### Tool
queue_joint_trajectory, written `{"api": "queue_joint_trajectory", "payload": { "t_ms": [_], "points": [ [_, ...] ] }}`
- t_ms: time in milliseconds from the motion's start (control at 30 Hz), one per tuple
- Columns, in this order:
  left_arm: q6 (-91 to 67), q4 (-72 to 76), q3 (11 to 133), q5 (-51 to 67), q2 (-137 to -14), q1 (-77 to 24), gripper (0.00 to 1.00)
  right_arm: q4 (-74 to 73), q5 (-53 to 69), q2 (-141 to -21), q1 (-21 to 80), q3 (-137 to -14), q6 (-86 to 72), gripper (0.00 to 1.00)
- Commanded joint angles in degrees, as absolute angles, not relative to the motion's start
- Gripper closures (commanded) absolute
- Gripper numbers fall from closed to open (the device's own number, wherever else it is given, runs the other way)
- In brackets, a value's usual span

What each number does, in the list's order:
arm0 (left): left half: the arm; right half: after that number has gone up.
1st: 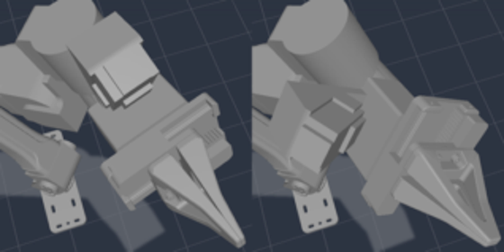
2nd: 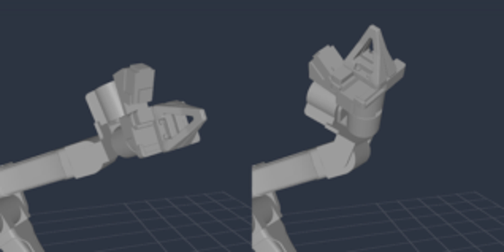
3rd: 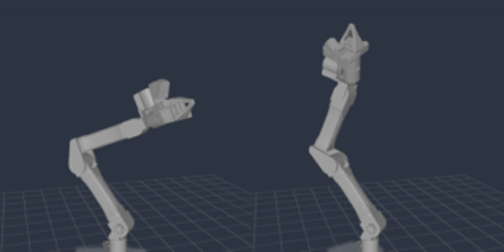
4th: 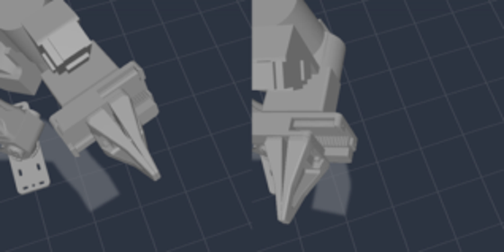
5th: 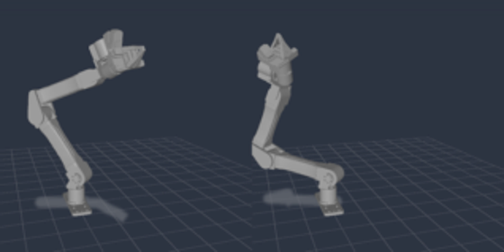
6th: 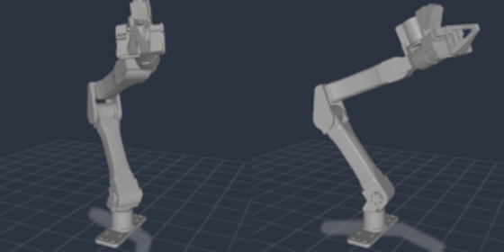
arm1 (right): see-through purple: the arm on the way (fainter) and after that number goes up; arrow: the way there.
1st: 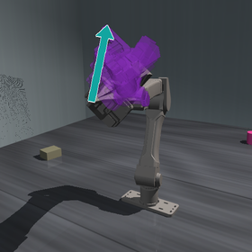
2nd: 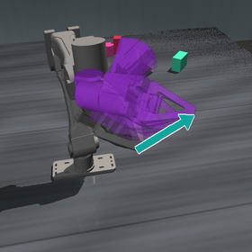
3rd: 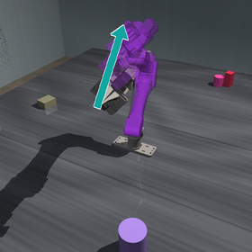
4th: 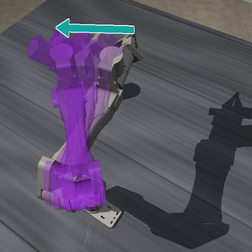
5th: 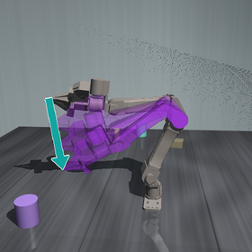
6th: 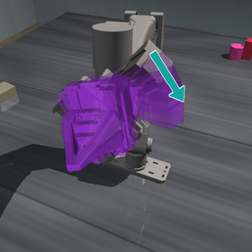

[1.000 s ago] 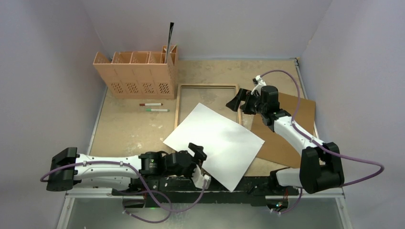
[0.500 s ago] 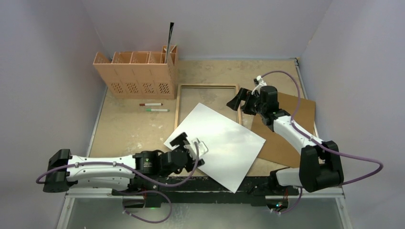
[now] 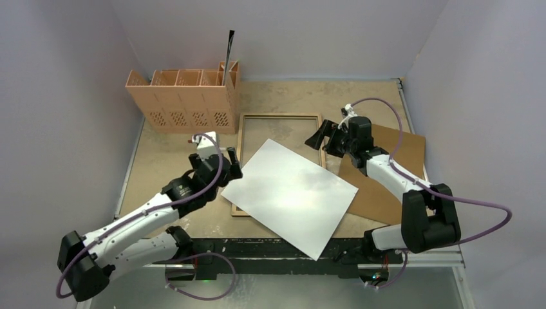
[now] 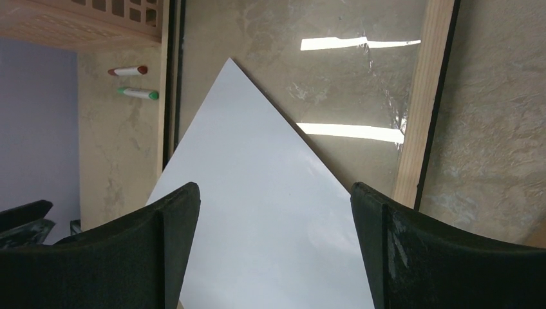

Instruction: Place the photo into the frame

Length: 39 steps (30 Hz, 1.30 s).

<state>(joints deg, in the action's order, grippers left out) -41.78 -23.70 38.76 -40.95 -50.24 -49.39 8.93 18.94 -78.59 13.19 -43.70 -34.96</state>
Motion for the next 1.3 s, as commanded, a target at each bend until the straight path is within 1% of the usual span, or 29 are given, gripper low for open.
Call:
{"api": "queue_joint_trajectory", "payload": {
  "t_ms": [0, 133, 233, 467, 633, 767, 900, 1100, 1200, 1267],
  "points": [
    [-44.9, -23.0, 37.8, -23.8, -56.0, -41.5, 0.14, 9.5, 19.3, -78.9, 13.5, -44.3, -36.0, 0.12],
    [-47.5, -21.5, 35.2, -16.8, -58.2, -34.1, 0.14, 9.1, 19.1, -78.5, 13.5, -44.1, -35.8, 0.12],
    [-52.2, -21.5, 31.8, -13.6, -57.2, -29.9, 0.09, 9.1, 19.0, -78.2, 13.5, -44.0, -35.7, 0.12],
    [-62.8, -14.0, 21.6, -7.7, -52.9, -29.2, 0.08, 9.5, 19.8, -79.6, 13.6, -44.3, -35.7, 0.12],
    [-69.7, -8.5, 15.6, -6.0, -48.4, -29.2, 0.11, 7.8, 18.9, -80.4, 13.5, -44.8, -34.5, 0.12],
    [-74.3, -3.1, 11.2, -4.9, -45.3, -29.2, 0.19, 8.2, 19.3, -80.6, 13.5, -44.7, -34.6, 0.12],
    [-79.5, 1.7, 6.4, -4.4, -44.0, -29.2, 0.32, 8.2, 19.3, -80.7, 13.6, -44.8, -34.7, 0.12],
    [-82.5, 4.3, 3.1, -6.9, -43.8, -29.2, 0.41, 8.2, 19.2, -80.8, 13.5, -44.9, -34.8, 0.12],
    [-83.7, 4.9, 1.9, -10.0, -43.4, -29.2, 0.50, 8.3, 19.3, -80.8, 13.5, -44.9, -34.9, 0.12],
    [-83.9, 6.6, 0.9, -11.7, -42.7, -29.2, 0.59, 8.3, 19.3, -80.7, 13.5, -45.0, -34.9, 0.12]
  ]
}}
